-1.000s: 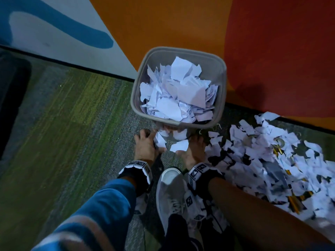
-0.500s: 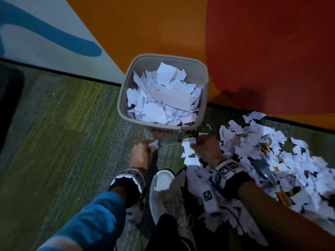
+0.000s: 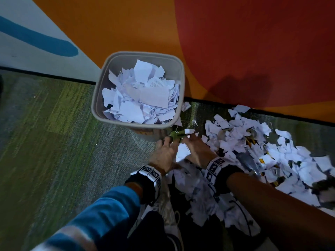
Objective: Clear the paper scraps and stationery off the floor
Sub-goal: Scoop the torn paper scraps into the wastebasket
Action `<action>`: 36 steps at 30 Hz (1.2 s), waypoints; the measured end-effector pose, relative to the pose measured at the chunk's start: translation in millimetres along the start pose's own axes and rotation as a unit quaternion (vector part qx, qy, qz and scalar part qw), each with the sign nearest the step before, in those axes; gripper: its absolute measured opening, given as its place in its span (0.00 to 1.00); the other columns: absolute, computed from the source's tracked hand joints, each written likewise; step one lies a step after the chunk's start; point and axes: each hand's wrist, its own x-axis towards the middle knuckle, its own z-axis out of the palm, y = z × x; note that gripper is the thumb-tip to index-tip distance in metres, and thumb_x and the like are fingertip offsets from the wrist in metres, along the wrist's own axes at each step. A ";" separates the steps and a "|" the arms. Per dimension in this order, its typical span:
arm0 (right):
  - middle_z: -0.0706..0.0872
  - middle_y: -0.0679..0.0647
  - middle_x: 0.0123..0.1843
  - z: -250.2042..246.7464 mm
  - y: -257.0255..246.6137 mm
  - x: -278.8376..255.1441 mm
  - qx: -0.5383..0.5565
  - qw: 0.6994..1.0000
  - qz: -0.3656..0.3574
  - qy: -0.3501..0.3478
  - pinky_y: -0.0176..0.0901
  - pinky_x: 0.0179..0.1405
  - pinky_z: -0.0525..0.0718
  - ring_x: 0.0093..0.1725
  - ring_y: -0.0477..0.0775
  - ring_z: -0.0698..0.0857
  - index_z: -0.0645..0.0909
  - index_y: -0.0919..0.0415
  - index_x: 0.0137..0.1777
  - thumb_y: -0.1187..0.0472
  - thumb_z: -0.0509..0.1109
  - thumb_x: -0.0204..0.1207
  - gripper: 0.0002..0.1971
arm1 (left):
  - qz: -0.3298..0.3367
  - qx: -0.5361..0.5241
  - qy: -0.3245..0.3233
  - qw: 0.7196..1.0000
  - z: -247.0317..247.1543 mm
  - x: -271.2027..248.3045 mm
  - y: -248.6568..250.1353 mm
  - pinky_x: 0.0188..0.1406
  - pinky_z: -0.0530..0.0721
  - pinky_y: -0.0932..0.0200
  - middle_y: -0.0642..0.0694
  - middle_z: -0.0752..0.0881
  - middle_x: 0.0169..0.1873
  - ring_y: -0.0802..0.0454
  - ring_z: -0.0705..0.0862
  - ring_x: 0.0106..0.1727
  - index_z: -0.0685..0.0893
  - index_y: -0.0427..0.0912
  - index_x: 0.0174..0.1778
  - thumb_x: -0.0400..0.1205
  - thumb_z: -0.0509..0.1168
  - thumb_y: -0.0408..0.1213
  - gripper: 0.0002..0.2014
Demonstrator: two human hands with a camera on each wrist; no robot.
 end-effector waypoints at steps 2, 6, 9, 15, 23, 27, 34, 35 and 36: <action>0.77 0.64 0.65 -0.5 -3.5 -1.3 0.030 0.999 -0.006 -0.011 0.51 0.60 0.78 0.64 0.65 0.78 0.80 0.64 0.62 0.71 0.73 0.73 0.17 | 0.013 0.037 0.002 0.999 2.1 1.5 6.9 0.67 0.78 0.40 0.40 0.65 0.71 0.34 0.68 0.67 0.61 0.46 0.82 0.69 0.78 0.57 0.49; 0.88 0.63 0.50 -6.0 -4.4 0.2 0.051 0.997 0.023 -0.052 0.49 0.51 0.85 0.52 0.63 0.87 0.85 0.64 0.44 0.72 0.68 0.73 0.06 | 0.019 -0.058 0.033 0.998 12.5 12.1 0.6 0.58 0.83 0.41 0.42 0.75 0.63 0.36 0.78 0.61 0.80 0.44 0.65 0.73 0.74 0.37 0.24; 0.88 0.62 0.51 -9.8 1.9 0.5 0.073 0.997 0.029 -0.028 0.42 0.50 0.81 0.55 0.63 0.86 0.86 0.65 0.47 0.69 0.71 0.74 0.04 | 0.010 -0.139 0.048 0.989 6.4 14.8 3.9 0.45 0.83 0.49 0.44 0.82 0.50 0.38 0.85 0.48 0.87 0.42 0.48 0.69 0.69 0.27 0.13; 0.55 0.58 0.84 -3.8 18.9 -5.4 -0.020 0.998 -0.048 -0.028 0.62 0.72 0.75 0.82 0.65 0.55 0.64 0.48 0.81 0.69 0.71 0.73 0.38 | -0.010 -0.268 0.011 0.963 15.0 7.3 1.9 0.51 0.84 0.63 0.47 0.90 0.50 0.48 0.89 0.52 0.91 0.46 0.49 0.70 0.74 0.32 0.13; 0.54 0.57 0.84 20.4 17.3 -51.6 -0.058 0.987 -0.105 -0.111 0.70 0.76 0.68 0.84 0.66 0.50 0.58 0.46 0.81 0.26 0.79 0.47 0.62 | -0.047 -0.254 -0.070 0.963 16.4 -17.4 -13.1 0.62 0.84 0.37 0.26 0.85 0.55 0.32 0.84 0.54 0.90 0.58 0.39 0.76 0.67 0.36 0.11; 0.53 0.59 0.84 31.8 -0.9 -78.9 -0.101 0.987 -0.088 -0.085 0.65 0.77 0.66 0.83 0.66 0.53 0.53 0.51 0.84 0.33 0.80 0.55 0.60 | -0.046 -0.242 -0.075 0.966 9.5 -24.8 -28.3 0.46 0.86 0.50 0.48 0.84 0.34 0.47 0.84 0.39 0.90 0.54 0.35 0.79 0.68 0.28 0.14; 0.73 0.54 0.63 48.3 1.0 -77.2 -0.048 0.994 -0.099 -0.005 0.60 0.51 0.84 0.64 0.61 0.73 0.78 0.51 0.61 0.57 0.67 0.71 0.17 | -0.033 -0.255 -0.034 0.966 -11.2 -38.6 -19.2 0.36 0.89 0.52 0.44 0.91 0.35 0.48 0.90 0.35 0.93 0.43 0.39 0.73 0.72 0.22 0.11; 0.76 0.55 0.59 44.8 1.9 -72.1 -0.043 0.994 -0.099 -0.014 0.60 0.50 0.83 0.61 0.62 0.76 0.82 0.54 0.56 0.59 0.67 0.71 0.14 | -0.021 -0.253 -0.029 0.967 -15.4 -41.1 -16.8 0.36 0.89 0.52 0.44 0.92 0.34 0.47 0.91 0.35 0.93 0.42 0.38 0.73 0.72 0.21 0.11; 0.80 0.56 0.56 43.3 4.1 -66.5 -0.032 0.995 -0.092 -0.027 0.58 0.51 0.83 0.59 0.62 0.79 0.85 0.56 0.53 0.62 0.67 0.70 0.12 | -0.015 -0.255 -0.019 0.967 -20.3 -42.7 -13.8 0.36 0.89 0.54 0.44 0.92 0.34 0.48 0.91 0.36 0.93 0.42 0.38 0.73 0.73 0.21 0.10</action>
